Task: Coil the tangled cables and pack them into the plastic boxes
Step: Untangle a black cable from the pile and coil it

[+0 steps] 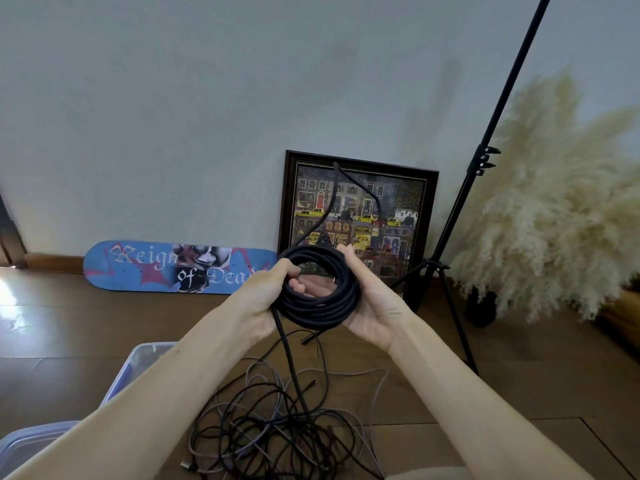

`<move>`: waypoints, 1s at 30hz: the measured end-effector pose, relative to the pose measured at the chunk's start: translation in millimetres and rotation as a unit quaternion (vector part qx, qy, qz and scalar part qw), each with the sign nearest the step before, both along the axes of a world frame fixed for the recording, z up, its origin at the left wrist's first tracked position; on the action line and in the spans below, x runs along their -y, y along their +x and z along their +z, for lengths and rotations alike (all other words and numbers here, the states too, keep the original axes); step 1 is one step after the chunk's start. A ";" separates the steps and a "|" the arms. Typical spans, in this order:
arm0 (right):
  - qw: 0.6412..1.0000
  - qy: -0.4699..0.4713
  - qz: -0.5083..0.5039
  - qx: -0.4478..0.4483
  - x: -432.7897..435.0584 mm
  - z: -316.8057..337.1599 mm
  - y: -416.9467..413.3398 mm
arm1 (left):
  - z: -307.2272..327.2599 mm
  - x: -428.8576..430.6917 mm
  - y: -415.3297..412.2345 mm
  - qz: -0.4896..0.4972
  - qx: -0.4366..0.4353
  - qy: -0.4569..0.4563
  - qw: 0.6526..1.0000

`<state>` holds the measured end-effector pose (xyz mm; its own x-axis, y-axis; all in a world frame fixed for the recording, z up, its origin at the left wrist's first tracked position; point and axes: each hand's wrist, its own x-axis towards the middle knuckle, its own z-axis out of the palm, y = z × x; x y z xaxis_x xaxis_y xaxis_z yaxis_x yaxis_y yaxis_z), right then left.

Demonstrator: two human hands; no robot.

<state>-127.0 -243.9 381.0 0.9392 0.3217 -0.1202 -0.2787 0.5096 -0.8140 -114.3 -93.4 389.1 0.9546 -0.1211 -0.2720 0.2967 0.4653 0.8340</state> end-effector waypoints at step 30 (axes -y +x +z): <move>0.948 -0.308 -0.025 0.078 31.2 2.1 9.6 | -2.3 -13.1 4.0 0.065 0.228 0.248 0.939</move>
